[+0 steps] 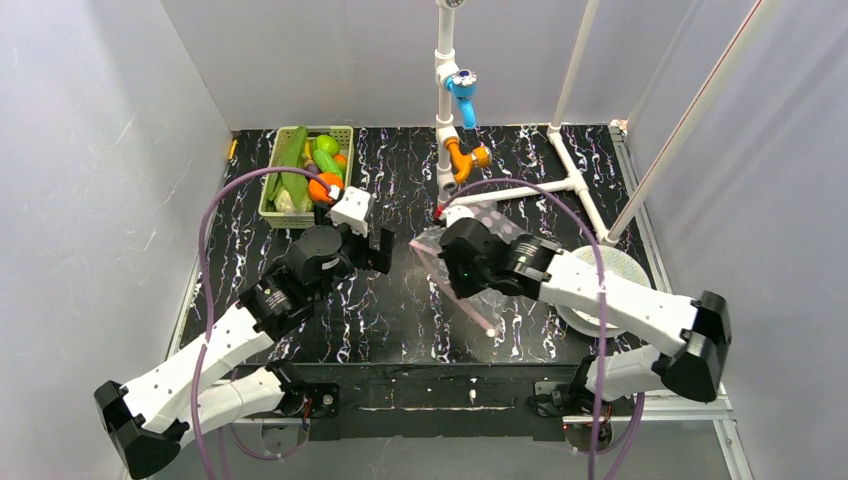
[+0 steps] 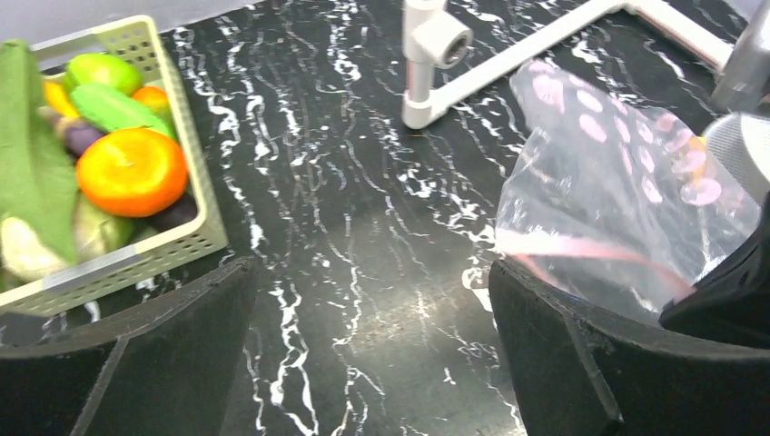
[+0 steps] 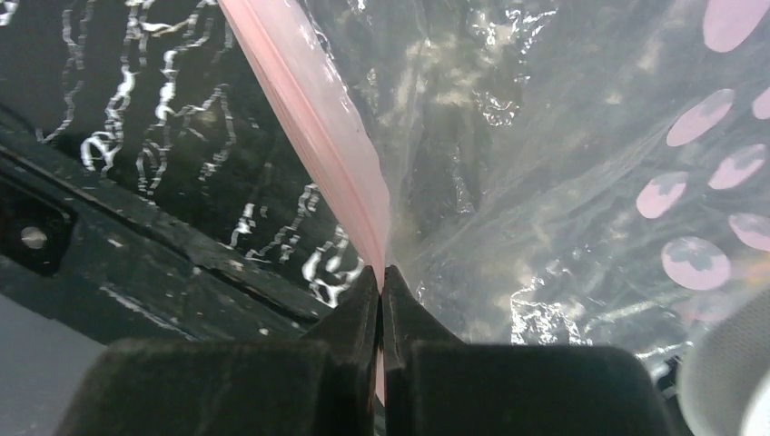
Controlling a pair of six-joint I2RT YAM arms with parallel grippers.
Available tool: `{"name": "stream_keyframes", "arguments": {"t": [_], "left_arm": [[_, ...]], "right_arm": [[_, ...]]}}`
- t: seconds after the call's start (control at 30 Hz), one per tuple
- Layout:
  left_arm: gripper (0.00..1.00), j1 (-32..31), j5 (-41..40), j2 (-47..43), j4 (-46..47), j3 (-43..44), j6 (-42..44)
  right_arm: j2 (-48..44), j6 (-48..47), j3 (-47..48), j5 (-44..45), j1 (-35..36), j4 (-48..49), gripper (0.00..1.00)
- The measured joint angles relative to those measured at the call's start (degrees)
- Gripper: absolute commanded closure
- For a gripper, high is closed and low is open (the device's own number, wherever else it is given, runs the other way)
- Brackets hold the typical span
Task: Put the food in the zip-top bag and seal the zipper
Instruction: Open the zipper of the food storage bag at the center of the board.
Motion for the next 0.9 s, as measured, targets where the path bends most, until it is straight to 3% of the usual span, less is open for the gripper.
{"name": "stream_keyframes", "arguments": {"t": [0.13,0.3,0.63,0.9], "left_arm": [[0.02,0.9,-4.4,-1.9,0.8,-1.4,1.3],[0.02,5.8,-3.6,-0.7,1.2,-1.4,0.4],[0.02,28.1,6.2,8.1,-1.1,2.8,-7.8],[0.0,45.6,12.9,25.9,-7.6,18.0,-17.4]], "right_arm": [[3.8,0.0,-0.4,-4.5,0.1,6.9,0.99],[3.1,0.9,-1.0,-7.0,0.1,13.0,0.99],[-1.9,2.4,-5.6,-6.6,0.1,15.6,0.99],[-4.8,2.4,-5.8,-6.4,0.1,15.8,0.99]]}}
